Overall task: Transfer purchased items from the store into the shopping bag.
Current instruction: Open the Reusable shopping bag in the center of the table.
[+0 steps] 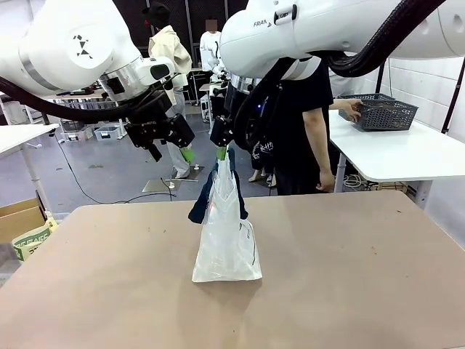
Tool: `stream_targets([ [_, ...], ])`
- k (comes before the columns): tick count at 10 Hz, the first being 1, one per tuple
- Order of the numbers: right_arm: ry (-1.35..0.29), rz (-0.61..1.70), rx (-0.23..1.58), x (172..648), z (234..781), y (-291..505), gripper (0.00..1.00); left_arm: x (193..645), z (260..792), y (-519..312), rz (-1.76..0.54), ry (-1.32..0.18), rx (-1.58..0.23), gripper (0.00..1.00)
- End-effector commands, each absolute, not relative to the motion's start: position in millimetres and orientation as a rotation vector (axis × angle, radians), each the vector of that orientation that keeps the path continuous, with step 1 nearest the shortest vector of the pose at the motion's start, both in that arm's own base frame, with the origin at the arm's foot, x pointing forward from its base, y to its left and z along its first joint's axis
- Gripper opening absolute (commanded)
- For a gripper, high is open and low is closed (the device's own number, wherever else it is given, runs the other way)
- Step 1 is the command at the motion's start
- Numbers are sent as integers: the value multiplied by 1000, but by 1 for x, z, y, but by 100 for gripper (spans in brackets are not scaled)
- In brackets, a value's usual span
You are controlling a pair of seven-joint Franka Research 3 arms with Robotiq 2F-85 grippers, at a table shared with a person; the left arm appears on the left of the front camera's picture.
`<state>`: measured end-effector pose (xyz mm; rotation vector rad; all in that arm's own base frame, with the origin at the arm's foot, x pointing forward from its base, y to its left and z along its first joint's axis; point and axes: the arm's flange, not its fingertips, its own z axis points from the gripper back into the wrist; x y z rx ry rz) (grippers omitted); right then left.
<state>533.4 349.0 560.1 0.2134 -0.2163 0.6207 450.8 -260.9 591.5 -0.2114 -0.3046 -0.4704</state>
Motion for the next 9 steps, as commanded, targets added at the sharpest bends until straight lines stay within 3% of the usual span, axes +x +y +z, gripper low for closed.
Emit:
stream_targets([
  [1,-186,586,197,532,551,347,100,447,591,-259,-448,-301,-225,100],
  [9,-165,540,203,557,540,337,100,488,598,-321,-526,-267,-220,100],
])
